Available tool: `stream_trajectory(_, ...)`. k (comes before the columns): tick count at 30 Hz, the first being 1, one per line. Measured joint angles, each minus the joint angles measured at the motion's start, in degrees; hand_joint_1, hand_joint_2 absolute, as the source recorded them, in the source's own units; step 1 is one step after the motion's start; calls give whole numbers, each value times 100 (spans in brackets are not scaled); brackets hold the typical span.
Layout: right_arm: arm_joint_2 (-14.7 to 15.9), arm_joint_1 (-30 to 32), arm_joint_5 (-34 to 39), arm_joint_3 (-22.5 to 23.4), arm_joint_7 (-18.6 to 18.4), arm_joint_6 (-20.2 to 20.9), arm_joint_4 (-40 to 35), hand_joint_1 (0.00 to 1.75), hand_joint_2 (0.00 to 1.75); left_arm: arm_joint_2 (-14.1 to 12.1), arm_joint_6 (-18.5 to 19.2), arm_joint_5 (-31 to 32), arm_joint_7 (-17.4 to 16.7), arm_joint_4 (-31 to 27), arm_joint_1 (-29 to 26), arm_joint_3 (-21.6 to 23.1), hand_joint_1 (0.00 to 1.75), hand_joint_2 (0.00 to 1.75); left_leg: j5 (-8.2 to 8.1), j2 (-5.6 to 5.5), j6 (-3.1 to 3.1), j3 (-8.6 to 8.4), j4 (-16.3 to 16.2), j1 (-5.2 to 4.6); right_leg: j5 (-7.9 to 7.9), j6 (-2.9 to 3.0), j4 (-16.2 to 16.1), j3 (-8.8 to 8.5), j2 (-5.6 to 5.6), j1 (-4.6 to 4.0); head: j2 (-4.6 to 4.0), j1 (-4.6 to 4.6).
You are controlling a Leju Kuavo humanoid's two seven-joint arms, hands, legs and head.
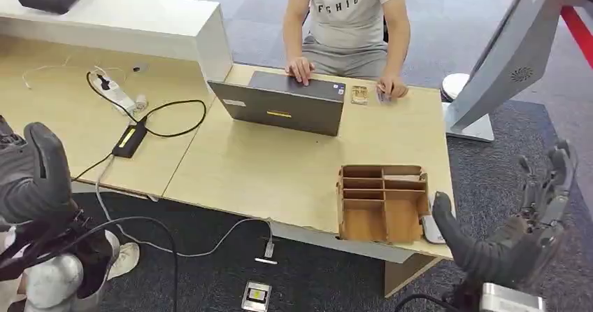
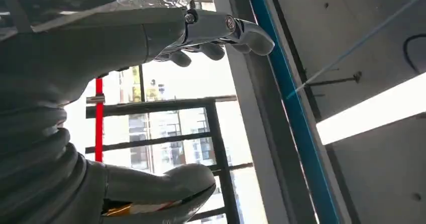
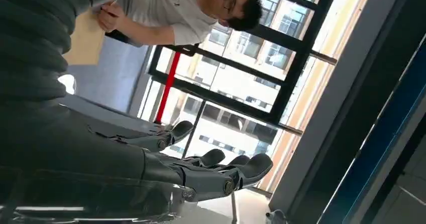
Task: Pass the card to the sensor for recognition and then transmit it.
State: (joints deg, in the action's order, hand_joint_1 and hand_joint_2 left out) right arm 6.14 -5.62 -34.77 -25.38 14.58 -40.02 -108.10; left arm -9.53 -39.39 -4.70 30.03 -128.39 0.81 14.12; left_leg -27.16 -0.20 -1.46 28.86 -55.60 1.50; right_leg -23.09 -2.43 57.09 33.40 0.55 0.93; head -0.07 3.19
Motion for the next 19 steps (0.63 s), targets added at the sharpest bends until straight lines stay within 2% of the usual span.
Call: stream_trajectory(19, -31, 53, 743, 109, 218, 4, -74, 0, 175, -50, -37, 439, -157, -81, -23, 55, 0, 175, 0, -2, 0, 3, 0, 1, 0, 1, 0, 0, 0, 0, 0, -2)
